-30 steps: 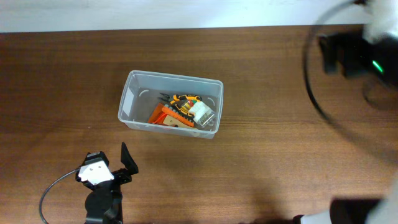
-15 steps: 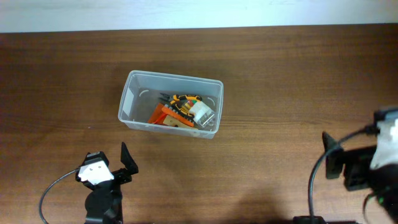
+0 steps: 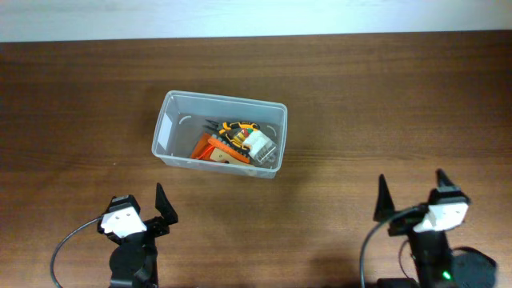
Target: Pack container
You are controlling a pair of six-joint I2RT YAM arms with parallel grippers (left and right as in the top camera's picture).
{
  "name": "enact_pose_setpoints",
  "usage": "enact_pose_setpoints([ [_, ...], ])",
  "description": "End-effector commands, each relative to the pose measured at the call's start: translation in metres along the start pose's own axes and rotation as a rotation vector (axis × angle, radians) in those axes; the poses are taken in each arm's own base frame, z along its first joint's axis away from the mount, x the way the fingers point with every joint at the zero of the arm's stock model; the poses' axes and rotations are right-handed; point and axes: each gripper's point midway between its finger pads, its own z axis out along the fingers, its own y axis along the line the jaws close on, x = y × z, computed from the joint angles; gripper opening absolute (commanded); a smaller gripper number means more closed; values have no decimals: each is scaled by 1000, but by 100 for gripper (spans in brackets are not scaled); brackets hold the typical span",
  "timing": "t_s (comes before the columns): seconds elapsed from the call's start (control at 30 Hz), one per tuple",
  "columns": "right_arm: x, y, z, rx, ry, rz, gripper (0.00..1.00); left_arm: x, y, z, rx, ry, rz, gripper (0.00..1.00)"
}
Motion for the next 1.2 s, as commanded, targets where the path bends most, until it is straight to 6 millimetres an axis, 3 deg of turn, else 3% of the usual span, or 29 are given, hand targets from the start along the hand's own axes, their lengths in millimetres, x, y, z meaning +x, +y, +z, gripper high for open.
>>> enact_pose_setpoints([
  [0.0, 31, 0, 20, 3, -16, 142, 99, 1, 0, 0, 0, 0, 10, 99],
  [0.23, 72, 1, 35, 7, -42, 146, 99, 1, 0, 0, -1, 0, 10, 99],
  [0.57, 101, 3, 40, 7, -30, 146, 99, 1, 0, 0, 0, 0, 10, 99],
  [0.7, 122, 4, 44, 7, 12, 148, 98, 1, 0, 0, 0, 0, 10, 99],
  [0.87, 121, 2, 45, 14, 2, 53, 99, 1, 0, 0, -1, 0, 10, 99],
  [1.17, 122, 0, 45, 27, 4, 51, 99, 1, 0, 0, -1, 0, 10, 99],
])
